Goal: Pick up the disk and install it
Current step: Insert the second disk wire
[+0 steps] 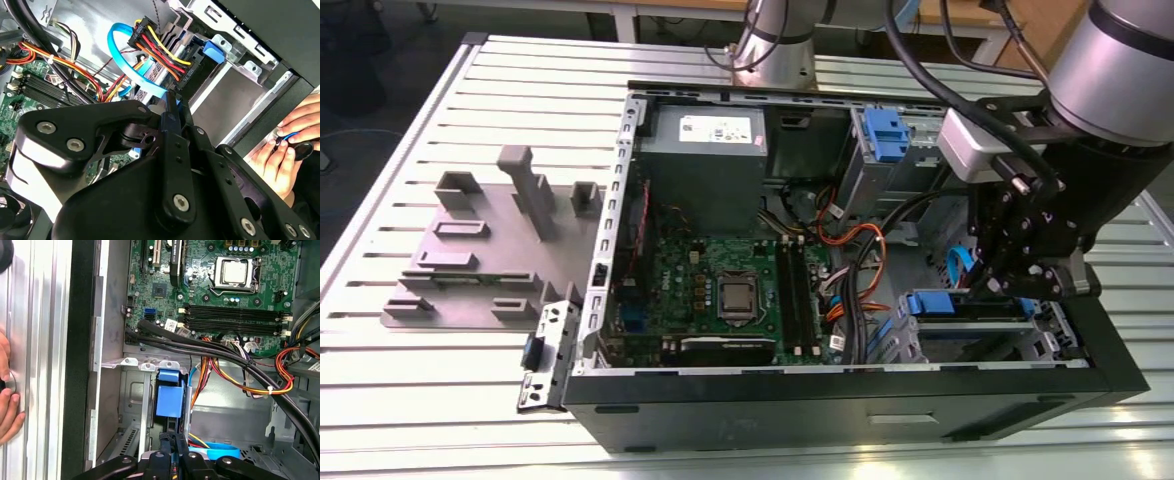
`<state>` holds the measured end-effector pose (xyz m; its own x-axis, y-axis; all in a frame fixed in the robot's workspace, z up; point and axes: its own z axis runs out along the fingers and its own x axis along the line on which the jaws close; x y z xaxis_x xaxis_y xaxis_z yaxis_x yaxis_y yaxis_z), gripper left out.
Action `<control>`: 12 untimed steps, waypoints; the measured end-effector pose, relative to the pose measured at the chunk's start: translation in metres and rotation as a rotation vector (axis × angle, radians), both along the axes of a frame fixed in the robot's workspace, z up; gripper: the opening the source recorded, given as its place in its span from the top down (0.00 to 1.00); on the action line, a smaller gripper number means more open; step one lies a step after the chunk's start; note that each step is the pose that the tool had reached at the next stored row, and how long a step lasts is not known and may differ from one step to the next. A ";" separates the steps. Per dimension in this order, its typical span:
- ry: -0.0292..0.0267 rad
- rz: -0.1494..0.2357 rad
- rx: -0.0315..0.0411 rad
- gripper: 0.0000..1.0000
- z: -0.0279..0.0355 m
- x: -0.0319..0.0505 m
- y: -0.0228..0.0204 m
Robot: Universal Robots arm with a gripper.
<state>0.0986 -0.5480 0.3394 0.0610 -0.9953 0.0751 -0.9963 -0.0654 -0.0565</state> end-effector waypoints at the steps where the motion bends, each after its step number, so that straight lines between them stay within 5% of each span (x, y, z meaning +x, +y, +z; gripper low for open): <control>1: 0.0000 0.000 0.0000 0.84 -0.0001 0.0000 0.0000; 12: 0.0000 0.000 0.0000 0.84 -0.0026 0.0014 0.0000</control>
<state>0.1000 -0.5480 0.3368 0.0608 -0.9953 0.0750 -0.9963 -0.0651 -0.0565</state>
